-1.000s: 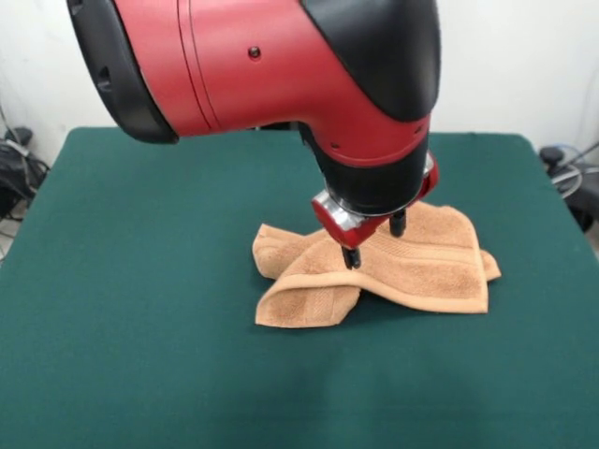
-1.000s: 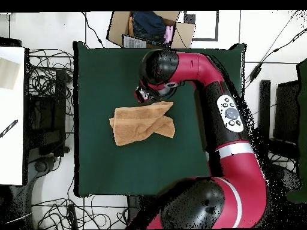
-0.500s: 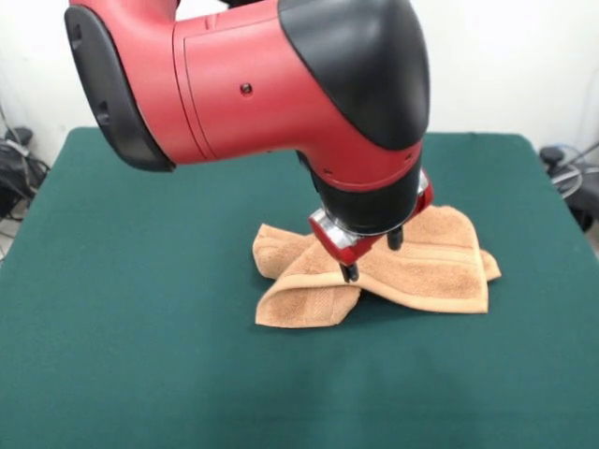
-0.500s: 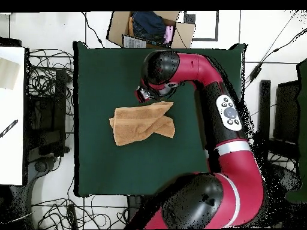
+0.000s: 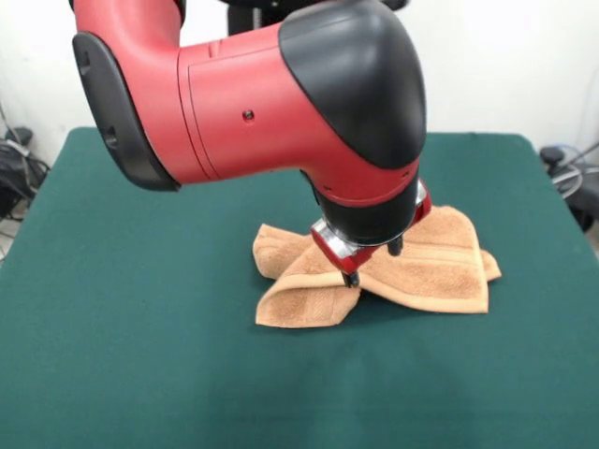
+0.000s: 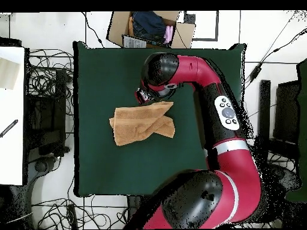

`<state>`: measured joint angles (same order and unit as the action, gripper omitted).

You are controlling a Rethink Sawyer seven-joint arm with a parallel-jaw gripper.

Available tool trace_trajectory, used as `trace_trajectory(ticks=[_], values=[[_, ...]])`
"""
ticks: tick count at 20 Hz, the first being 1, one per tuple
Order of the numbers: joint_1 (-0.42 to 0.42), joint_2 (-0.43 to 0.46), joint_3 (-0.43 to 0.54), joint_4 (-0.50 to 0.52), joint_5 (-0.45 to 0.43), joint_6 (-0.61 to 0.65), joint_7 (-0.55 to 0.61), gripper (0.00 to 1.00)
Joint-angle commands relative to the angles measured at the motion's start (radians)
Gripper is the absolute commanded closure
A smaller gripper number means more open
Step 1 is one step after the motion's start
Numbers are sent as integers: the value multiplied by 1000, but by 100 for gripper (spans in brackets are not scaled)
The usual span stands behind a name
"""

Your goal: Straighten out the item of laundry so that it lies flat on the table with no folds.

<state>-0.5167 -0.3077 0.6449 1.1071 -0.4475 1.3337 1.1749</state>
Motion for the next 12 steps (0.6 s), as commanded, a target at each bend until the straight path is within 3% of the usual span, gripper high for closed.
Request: trace_trajectory(ticks=[1,12], values=[[17,23,54,-15,-48,-6,-283,0],[18,39,61,-25,-49,-19,-288,0]])
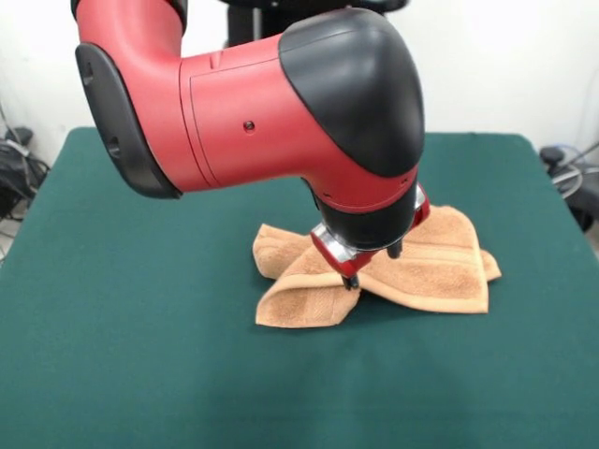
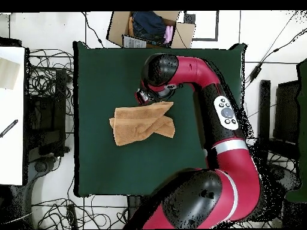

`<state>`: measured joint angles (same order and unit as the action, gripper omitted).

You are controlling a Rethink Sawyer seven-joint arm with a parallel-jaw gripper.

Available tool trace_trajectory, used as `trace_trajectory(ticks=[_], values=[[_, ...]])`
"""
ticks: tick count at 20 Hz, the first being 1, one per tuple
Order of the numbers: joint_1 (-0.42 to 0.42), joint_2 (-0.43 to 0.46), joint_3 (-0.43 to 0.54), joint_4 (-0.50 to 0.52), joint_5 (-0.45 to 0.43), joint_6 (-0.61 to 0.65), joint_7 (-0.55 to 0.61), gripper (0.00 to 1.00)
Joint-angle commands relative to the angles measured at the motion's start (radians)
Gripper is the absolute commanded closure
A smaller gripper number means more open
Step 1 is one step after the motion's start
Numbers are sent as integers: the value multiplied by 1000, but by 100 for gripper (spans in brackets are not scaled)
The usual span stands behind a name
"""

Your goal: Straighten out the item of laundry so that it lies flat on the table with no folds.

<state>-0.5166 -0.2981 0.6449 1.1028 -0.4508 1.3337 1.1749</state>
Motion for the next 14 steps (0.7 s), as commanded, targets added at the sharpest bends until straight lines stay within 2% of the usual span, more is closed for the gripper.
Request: trace_trajectory(ticks=[1,5,8,10,11,14], values=[[17,30,61,-20,-45,-22,-288,0],[19,35,61,-21,-44,-27,-285,0],[55,-6,79,-50,-16,28,-249,0],[78,-16,81,-32,-11,12,-218,0],[61,-22,73,5,-16,-23,-213,0],[55,-46,69,36,-13,-39,-200,0]])
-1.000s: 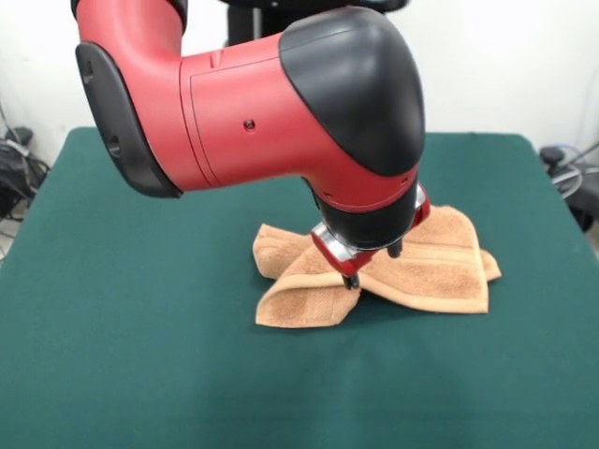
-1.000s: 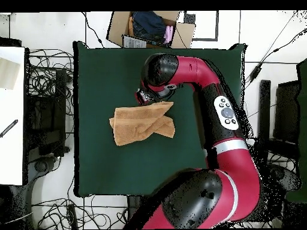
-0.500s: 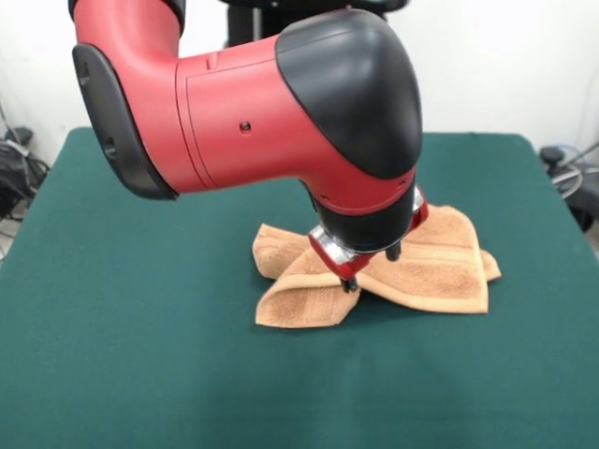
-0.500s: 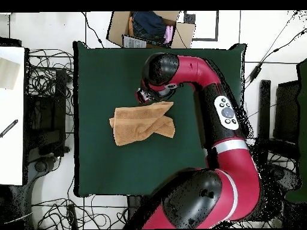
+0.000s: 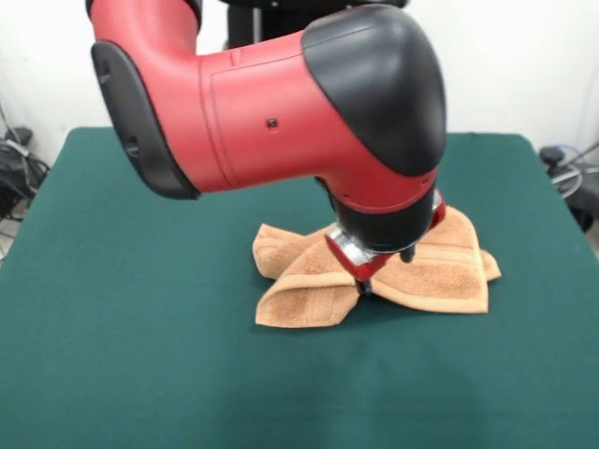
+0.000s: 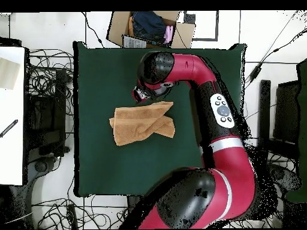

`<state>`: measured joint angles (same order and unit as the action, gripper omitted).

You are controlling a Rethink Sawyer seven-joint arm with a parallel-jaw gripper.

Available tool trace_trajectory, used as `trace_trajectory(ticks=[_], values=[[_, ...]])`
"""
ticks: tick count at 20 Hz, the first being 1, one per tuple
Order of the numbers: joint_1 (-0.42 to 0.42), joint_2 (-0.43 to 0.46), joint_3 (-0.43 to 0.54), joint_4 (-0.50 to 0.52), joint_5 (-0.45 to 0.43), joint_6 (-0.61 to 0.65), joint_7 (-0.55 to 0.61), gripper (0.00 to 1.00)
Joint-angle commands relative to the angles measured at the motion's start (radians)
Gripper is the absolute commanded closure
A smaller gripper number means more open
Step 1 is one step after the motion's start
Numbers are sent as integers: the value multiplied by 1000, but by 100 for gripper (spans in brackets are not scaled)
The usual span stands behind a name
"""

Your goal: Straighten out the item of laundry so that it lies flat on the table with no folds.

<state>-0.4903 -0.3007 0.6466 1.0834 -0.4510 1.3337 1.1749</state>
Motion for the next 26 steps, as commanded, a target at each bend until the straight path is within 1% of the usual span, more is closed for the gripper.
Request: trace_trajectory(ticks=[1,16,21,26], values=[[28,-46,66,60,-11,-41,-198,0],[-7,-140,59,177,1,-133,-129,0],[-2,-127,56,171,2,-143,-123,0],[-3,-137,50,181,4,-153,-111,0]])
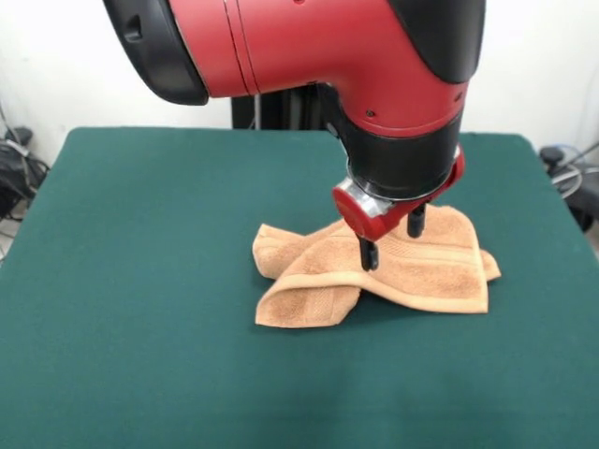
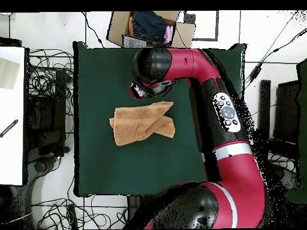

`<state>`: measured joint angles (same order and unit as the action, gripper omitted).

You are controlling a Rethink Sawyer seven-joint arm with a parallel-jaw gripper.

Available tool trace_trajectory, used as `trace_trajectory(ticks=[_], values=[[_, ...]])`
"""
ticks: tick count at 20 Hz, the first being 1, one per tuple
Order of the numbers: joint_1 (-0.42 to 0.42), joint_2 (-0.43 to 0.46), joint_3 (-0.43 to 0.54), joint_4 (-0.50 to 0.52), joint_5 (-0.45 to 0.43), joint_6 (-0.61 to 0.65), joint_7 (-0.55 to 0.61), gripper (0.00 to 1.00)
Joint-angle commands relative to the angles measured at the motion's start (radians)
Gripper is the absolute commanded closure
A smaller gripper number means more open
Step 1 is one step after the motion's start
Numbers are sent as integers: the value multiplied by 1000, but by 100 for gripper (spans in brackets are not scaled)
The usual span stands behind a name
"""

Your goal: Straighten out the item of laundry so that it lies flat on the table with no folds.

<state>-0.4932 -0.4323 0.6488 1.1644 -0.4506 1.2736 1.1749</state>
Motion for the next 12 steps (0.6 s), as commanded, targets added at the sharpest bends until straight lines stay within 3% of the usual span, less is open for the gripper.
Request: trace_trajectory(ticks=[1,12], values=[[0,-7,45,103,2,-104,-102,0],[-33,-95,15,218,1,-237,-17,0]])
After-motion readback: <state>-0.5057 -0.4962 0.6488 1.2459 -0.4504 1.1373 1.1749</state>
